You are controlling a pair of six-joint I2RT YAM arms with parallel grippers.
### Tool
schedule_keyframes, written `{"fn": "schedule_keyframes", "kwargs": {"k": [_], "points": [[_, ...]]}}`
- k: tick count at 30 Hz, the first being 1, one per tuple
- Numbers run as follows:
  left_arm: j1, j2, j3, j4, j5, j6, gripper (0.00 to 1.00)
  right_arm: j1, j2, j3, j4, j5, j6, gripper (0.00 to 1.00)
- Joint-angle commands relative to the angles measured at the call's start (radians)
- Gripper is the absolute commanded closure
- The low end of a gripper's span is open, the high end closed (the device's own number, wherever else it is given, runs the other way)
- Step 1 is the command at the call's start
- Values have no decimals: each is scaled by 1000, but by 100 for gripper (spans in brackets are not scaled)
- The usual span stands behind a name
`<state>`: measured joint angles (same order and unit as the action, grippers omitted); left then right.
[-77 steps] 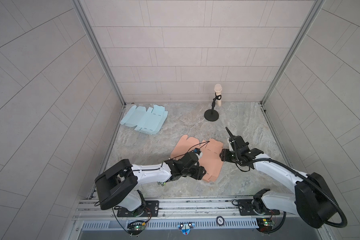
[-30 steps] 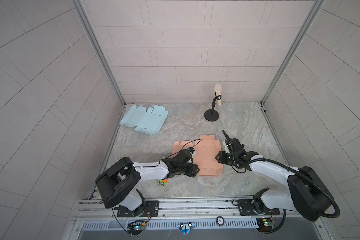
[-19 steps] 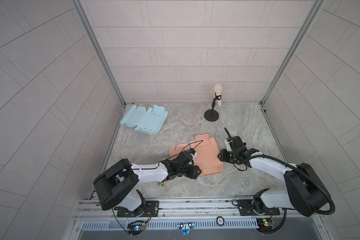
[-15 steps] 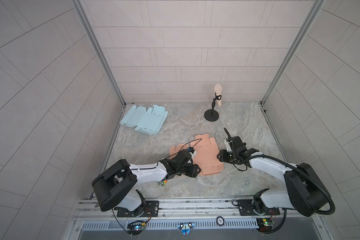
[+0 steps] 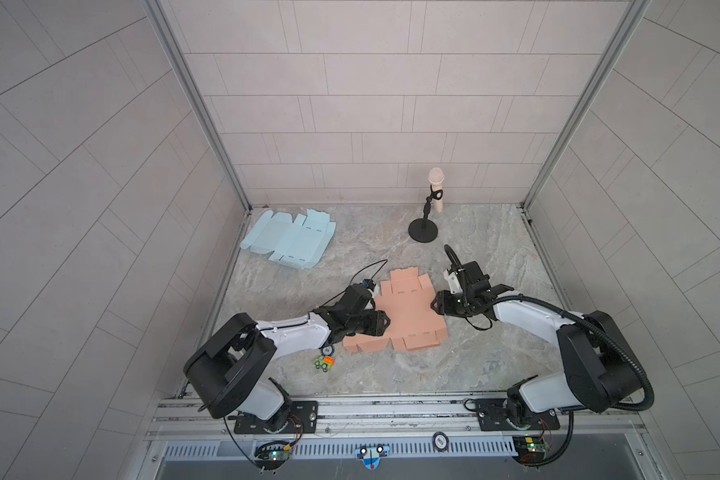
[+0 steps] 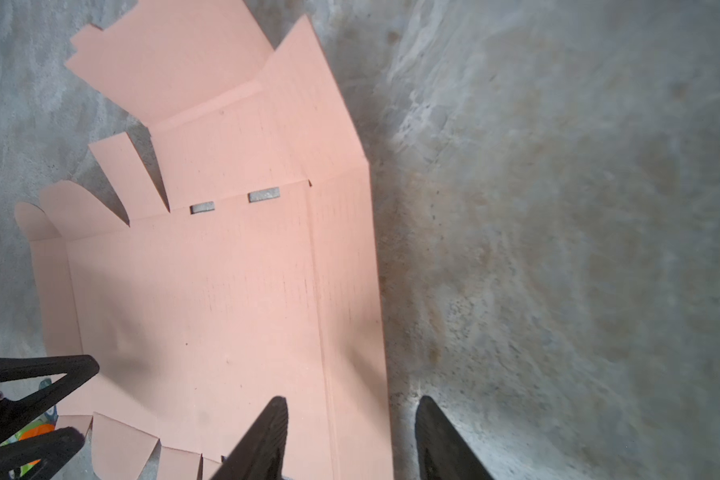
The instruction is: Fold the paper box
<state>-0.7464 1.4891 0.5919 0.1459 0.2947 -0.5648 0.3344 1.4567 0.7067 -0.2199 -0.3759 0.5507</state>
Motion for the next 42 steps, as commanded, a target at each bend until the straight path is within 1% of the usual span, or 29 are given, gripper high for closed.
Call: {"fn": "schedule_keyframes", "kwargs": {"k": [1, 4, 8, 15, 22, 35, 42], "points": [[4, 25, 11, 15, -7, 11, 44, -1, 27, 2, 8, -28, -13, 47], [7, 33, 5, 12, -10, 20, 44, -1, 40, -10, 44, -50, 4, 49], [16, 52, -1, 31, 4, 16, 44, 1, 56, -14, 65, -73, 9, 55], [16, 67, -5, 42, 4, 11, 44, 4, 64, -25, 93, -103, 10, 60], [16, 71, -19, 52, 3, 5, 44, 8, 63, -36, 119, -117, 11, 69], [16, 89, -31, 81, 14, 0, 44, 16, 11, -76, 200, -143, 41, 70], [16, 87, -35, 85, 13, -1, 44, 17, 5, -82, 199, -121, 43, 80]]}}
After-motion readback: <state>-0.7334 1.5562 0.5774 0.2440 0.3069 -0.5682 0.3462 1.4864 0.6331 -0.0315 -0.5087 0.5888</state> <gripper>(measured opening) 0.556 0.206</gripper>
